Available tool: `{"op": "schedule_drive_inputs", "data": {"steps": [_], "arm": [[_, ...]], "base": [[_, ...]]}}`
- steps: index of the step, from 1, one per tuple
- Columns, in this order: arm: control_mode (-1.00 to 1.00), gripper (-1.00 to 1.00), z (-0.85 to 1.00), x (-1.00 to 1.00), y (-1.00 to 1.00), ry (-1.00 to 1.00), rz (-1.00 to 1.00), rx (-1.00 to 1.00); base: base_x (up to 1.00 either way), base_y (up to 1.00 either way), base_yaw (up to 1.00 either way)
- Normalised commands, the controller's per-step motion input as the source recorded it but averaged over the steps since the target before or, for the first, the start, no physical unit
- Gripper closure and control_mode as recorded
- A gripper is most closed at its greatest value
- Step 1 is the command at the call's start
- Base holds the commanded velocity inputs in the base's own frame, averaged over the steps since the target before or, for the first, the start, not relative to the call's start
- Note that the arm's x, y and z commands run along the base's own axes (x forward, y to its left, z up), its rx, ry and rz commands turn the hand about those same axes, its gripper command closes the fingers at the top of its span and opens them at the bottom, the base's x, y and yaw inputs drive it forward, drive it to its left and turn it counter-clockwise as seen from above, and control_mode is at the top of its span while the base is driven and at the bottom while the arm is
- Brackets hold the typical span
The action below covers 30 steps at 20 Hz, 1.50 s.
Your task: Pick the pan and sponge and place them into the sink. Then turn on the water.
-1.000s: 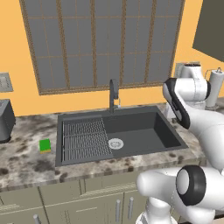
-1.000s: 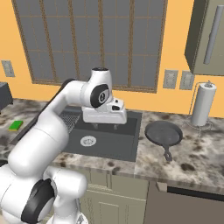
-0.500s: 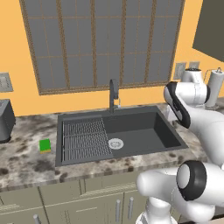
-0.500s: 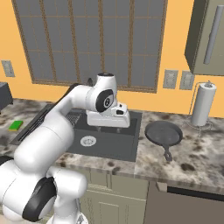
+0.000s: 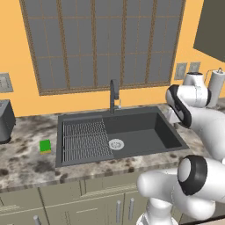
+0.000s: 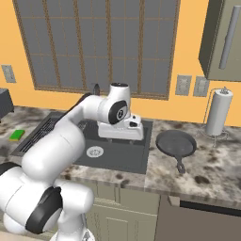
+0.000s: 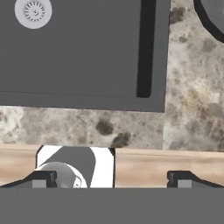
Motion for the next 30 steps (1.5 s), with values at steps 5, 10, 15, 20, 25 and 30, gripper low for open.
{"op": "schedule_drive_inputs", "data": {"steps": [5, 10, 15, 20, 25, 30], "arm": [[-1.00, -1.00, 0.05, 0.06, -0.13, 0.05, 0.00, 0.02], [-1.00, -1.00, -0.02, 0.08, -0.12, 0.04, 0.00, 0.00], [-1.00, -1.00, -0.12, 0.14, -0.12, 0.03, 0.00, 0.00], [-1.00, -1.00, -0.11, 0.12, -0.17, 0.01, 0.01, 0.01], [-1.00, -1.00, -0.12, 0.09, -0.15, 0.00, 0.02, 0.02], [-1.00, -1.00, -0.13, 0.05, -0.15, 0.00, 0.03, 0.00]], "base": [[0.00, 0.00, 0.00], [0.00, 0.00, 0.00], [0.00, 0.00, 0.00], [0.00, 0.00, 0.00], [0.00, 0.00, 0.00], [0.00, 0.00, 0.00]]}}
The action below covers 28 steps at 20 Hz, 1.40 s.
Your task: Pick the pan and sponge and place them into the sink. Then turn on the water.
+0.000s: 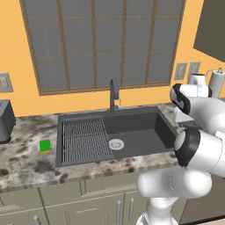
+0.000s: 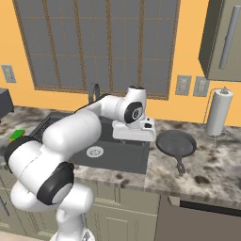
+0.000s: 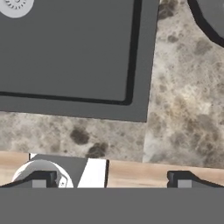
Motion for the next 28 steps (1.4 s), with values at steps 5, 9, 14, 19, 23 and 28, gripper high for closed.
{"op": "schedule_drive_inputs", "data": {"steps": [5, 9, 14, 19, 23, 28], "arm": [[-1.00, -1.00, -0.05, 0.05, -0.18, 0.00, 0.01, 0.00], [-1.00, -1.00, 0.00, 0.05, -0.18, 0.01, 0.00, 0.00], [-1.00, -1.00, 0.00, 0.08, -0.17, 0.02, 0.00, 0.00], [-1.00, -1.00, -0.08, 0.08, -0.16, 0.00, 0.00, 0.00], [-1.00, -1.00, -0.10, 0.13, -0.16, 0.00, 0.01, 0.00], [-1.00, -1.00, -0.08, 0.14, -0.22, 0.00, 0.03, 0.00]], "base": [[0.00, 0.00, 0.00], [0.00, 0.00, 0.00], [0.00, 0.00, 0.00], [0.00, 0.00, 0.00], [0.00, 0.00, 0.00], [0.00, 0.00, 0.00]]}}
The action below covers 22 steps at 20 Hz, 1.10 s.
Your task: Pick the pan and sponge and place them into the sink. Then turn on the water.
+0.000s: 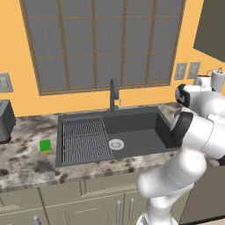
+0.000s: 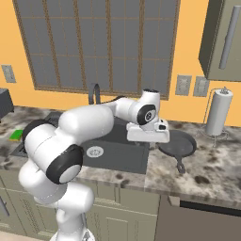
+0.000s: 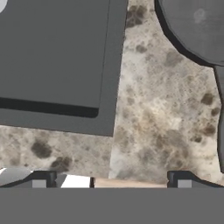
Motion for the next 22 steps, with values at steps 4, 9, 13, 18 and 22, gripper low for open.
{"op": "schedule_drive_inputs", "data": {"steps": [4, 9, 13, 18, 22], "arm": [[-1.00, -1.00, -0.08, 0.13, -0.22, 0.00, 0.04, 0.00], [-1.00, -1.00, -0.10, 0.05, -0.26, 0.00, 0.04, 0.02], [-1.00, -1.00, -0.09, 0.04, -0.26, 0.00, 0.05, 0.01], [-1.00, -1.00, -0.05, 0.05, -0.25, 0.00, 0.05, 0.00], [-1.00, -1.00, -0.12, 0.08, -0.22, 0.00, 0.06, 0.00]], "base": [[0.00, 0.00, 0.00], [0.00, 0.00, 0.00], [0.00, 0.00, 0.00], [0.00, 0.00, 0.00], [0.00, 0.00, 0.00]]}}
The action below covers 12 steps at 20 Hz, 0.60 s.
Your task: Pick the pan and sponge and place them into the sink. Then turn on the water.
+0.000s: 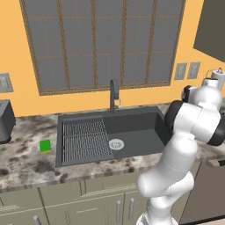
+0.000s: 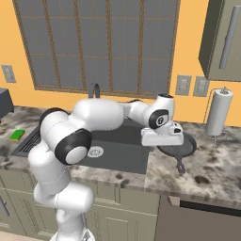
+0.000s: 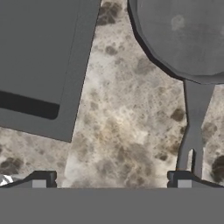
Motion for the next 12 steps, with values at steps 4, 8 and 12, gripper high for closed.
{"op": "schedule_drive_inputs", "data": {"steps": [4, 8, 12], "arm": [[-1.00, -1.00, -0.17, 0.10, -0.19, 0.00, 0.05, 0.00], [-1.00, -1.00, -0.14, 0.06, -0.22, 0.00, 0.03, 0.00], [-1.00, -1.00, -0.12, 0.09, -0.21, 0.00, 0.00, 0.00]], "base": [[0.00, 0.00, 0.00], [0.00, 0.00, 0.00], [0.00, 0.00, 0.00]]}}
